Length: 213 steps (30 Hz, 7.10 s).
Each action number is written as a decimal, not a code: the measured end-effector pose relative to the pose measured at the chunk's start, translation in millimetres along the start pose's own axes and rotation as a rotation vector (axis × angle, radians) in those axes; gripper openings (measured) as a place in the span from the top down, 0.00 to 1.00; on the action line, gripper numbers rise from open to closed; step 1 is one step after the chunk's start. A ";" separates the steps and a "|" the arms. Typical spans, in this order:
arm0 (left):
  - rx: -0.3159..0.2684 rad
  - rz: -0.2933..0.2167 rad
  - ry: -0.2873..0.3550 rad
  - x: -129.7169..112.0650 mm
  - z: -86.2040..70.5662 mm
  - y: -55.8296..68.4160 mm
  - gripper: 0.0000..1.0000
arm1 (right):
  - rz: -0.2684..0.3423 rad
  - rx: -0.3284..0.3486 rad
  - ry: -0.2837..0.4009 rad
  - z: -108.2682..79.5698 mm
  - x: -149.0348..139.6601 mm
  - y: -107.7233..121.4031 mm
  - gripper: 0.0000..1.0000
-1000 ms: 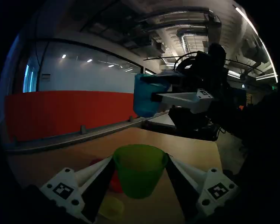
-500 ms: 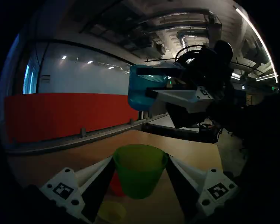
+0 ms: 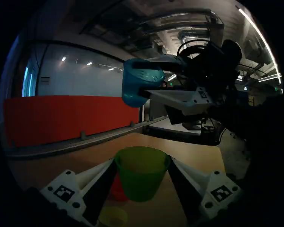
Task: Pour water
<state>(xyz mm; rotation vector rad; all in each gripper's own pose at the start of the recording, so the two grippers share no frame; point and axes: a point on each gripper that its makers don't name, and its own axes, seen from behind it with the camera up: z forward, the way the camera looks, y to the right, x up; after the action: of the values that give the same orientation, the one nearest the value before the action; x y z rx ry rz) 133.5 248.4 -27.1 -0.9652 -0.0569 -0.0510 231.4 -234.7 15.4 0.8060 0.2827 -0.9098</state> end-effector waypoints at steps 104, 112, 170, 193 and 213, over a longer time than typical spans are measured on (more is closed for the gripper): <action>-0.025 0.014 0.006 7.3 7.4 3.5 0.11 | -0.558 -0.060 -0.013 16.8 23.2 34.3 0.09; -0.027 0.016 0.004 8.1 7.8 4.8 0.11 | -0.608 -0.061 -0.017 15.8 26.0 34.6 0.09; -0.010 0.030 0.021 15.3 4.4 -1.7 0.11 | -0.144 -0.028 0.057 2.4 38.4 15.4 0.09; 0.003 0.058 0.028 26.6 3.6 -1.5 0.11 | 0.689 0.092 0.124 -10.0 63.2 4.8 0.09; 0.062 0.053 0.038 30.8 -19.5 -21.5 0.11 | 0.790 0.050 0.080 -24.0 29.3 10.3 0.09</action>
<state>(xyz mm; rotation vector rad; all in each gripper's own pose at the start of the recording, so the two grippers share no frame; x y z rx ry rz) 163.3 219.5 -18.3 -0.9029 0.0024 -0.0185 259.7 -231.0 -11.5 0.9009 -0.0036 -0.1432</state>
